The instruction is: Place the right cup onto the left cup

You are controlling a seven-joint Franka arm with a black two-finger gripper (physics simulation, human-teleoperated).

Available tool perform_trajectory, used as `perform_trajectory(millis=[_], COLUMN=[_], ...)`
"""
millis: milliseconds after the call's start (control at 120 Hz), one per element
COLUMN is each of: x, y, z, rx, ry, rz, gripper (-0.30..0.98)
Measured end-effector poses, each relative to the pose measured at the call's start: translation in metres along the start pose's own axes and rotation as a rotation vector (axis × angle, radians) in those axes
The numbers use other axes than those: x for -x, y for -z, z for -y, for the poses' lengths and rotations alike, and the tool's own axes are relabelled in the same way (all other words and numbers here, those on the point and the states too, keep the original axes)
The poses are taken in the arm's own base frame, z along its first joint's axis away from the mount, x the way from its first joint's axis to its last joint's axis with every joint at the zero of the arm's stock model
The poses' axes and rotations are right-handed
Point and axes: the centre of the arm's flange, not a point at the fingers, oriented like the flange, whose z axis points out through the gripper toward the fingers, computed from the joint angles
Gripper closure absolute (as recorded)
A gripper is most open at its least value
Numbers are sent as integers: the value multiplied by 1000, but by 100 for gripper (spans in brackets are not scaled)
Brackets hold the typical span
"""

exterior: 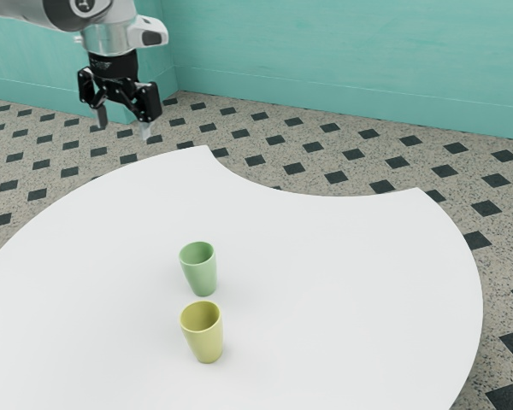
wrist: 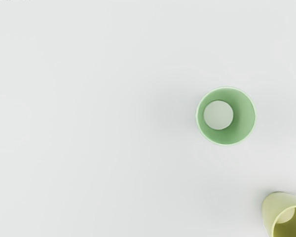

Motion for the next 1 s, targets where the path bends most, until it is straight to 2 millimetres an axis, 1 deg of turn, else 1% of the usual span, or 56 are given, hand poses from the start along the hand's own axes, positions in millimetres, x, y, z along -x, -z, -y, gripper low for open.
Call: perform_trajectory(millis=[67,158,267,433,608,717,817,908,1000], x=[-1,-5,-9,-6,3,10,22,32,39], y=[-1,-9,-15,-32,-56,-66,-87,-113,-135], z=[-3,-7,-21,-66,-124,-153,-179,-194,-197], rx=[0,0,4,-1,-4,-4,-13,-19,-19], ry=[-7,-15,-26,-33,-24,7,41,81,136], rz=[-2,1,-4,7,5,0,11,24,27], gripper=[0,0,0,0,0,0,0,0,0])
